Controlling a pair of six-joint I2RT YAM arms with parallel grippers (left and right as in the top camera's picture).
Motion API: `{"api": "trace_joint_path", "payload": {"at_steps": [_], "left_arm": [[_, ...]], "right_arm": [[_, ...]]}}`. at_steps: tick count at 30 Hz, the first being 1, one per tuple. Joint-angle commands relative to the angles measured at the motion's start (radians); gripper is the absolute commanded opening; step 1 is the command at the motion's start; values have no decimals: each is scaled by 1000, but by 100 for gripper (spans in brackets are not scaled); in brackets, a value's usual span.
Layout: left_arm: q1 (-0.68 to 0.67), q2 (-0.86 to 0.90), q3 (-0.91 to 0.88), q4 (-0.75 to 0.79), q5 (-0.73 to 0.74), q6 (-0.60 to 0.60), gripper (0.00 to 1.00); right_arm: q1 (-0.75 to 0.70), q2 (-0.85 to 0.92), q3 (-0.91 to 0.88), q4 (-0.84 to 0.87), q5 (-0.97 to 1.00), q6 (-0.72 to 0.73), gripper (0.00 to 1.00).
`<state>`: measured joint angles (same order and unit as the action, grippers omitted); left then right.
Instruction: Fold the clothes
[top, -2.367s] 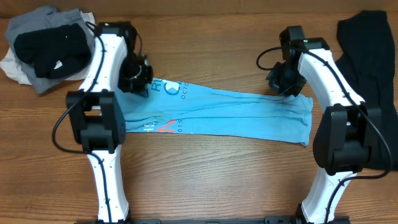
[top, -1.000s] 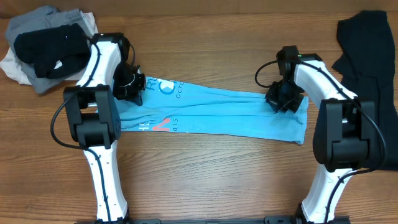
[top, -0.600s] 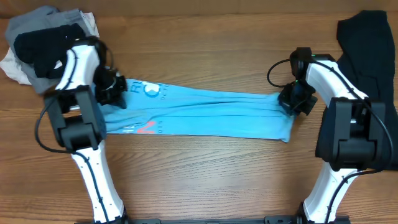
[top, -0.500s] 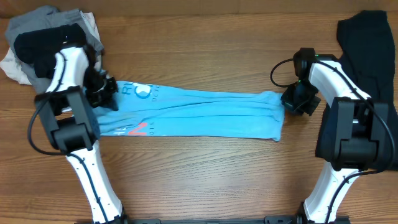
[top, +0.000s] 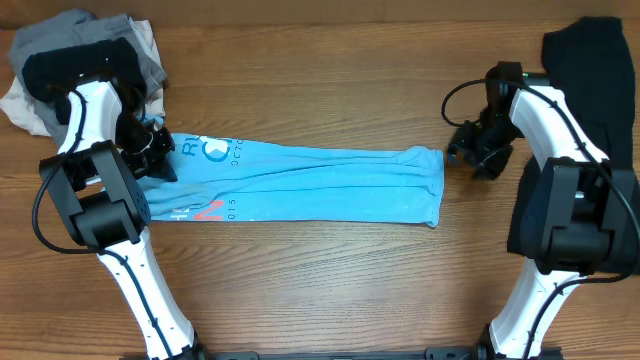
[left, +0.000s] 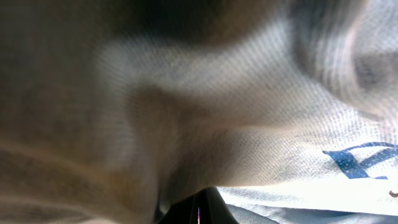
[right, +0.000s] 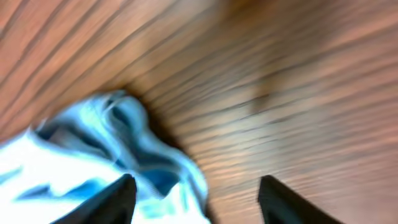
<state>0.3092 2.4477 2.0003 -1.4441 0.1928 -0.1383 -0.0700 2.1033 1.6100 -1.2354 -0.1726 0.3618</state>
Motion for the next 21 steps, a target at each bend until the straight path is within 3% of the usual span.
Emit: {"api": "trace_joint_path", "payload": {"at_steps": [1, 15, 18, 21], "left_arm": [[-11, 52, -26, 16, -61, 12, 6], [-16, 52, -26, 14, -61, 21, 8], [-16, 52, -26, 8, -61, 27, 8], [-16, 52, -26, 8, -61, 27, 8]], "right_arm": [[17, -10, 16, 0, -143, -135, 69], [119, -10, -99, 124, -134, -126, 64], [119, -10, -99, 119, -117, -122, 51], [118, -10, -99, 115, -108, -97, 31]]}}
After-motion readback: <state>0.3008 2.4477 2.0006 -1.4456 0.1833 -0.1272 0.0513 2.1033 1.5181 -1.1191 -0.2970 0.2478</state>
